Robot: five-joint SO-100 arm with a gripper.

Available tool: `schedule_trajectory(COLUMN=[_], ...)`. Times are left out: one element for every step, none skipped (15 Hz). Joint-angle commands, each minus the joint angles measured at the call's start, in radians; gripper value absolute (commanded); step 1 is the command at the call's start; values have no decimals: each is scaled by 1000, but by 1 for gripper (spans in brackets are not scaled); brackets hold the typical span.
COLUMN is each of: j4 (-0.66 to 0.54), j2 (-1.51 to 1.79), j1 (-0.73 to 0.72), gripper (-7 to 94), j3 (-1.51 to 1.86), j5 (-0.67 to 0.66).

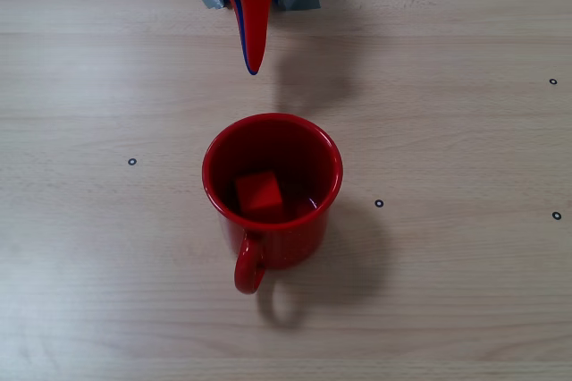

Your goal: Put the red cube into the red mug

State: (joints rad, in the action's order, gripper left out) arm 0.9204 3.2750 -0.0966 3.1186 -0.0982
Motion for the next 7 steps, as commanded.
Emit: schedule_trajectory(j4=[9, 8, 8, 8, 6, 6, 5], j2=[58, 58, 58, 58, 58, 58, 58], j1=[-3, -3, -3, -3, -3, -3, -3], gripper=[0, 0, 0, 0, 0, 0, 0], j3=[43, 43, 43, 43, 43, 43, 44], j5=[-5, -5, -5, -5, -5, -5, -5])
